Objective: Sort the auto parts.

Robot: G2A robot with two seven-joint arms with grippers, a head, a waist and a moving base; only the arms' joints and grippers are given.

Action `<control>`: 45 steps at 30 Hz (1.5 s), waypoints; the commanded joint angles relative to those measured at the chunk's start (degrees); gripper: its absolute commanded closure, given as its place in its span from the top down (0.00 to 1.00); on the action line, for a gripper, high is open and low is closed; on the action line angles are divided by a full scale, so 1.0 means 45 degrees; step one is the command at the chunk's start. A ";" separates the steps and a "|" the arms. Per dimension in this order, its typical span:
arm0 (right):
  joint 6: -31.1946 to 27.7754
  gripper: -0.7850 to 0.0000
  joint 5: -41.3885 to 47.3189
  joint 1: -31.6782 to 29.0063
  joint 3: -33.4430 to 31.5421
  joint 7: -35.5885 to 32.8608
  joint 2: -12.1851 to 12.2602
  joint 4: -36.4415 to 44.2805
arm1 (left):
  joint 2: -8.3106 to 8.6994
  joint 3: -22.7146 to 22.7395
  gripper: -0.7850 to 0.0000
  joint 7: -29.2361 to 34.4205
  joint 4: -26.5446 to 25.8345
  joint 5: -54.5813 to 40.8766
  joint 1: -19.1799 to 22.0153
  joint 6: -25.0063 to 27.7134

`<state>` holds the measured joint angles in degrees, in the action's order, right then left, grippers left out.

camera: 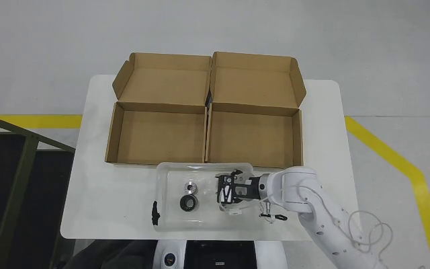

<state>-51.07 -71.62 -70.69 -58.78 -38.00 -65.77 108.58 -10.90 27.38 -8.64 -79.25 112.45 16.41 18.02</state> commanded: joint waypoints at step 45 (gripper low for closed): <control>0.2962 0.00 0.2541 -0.0944 -0.2534 0.9814 0.0098 -0.1279 | 0.0000 0.0000 1.00 0.0000 0.0000 0.0000 0.0000 0.0000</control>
<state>-38.13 -60.23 -74.94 -69.95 6.20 -65.33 102.78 -10.90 27.38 -8.64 -79.25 112.45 16.41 18.02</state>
